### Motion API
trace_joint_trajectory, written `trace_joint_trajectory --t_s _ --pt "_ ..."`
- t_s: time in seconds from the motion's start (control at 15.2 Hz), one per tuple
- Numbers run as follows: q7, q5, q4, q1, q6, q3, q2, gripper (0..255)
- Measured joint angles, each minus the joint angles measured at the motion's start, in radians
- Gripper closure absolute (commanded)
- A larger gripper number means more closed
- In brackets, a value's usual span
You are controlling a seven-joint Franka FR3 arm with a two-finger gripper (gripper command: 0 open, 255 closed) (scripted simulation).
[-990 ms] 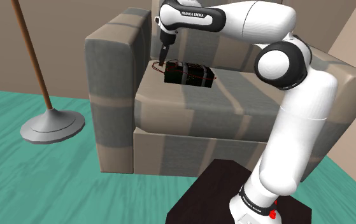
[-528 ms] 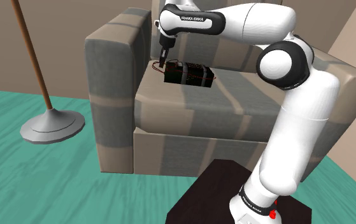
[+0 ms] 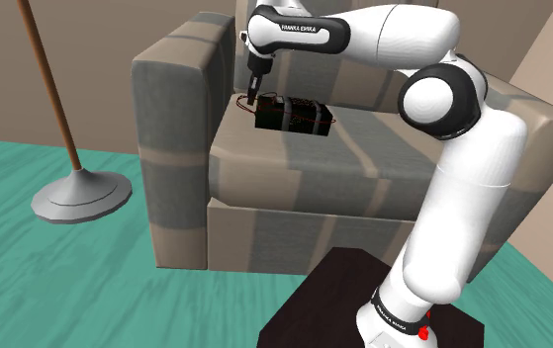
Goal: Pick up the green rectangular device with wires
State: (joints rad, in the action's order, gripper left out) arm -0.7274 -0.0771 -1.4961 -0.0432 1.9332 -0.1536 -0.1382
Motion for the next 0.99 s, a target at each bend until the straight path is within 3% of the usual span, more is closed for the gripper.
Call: trace_joint_trajectory --t_s 0.99 --pt "-0.024 0.018 0.292 0.01 -0.222 -0.004 -0.078 255"
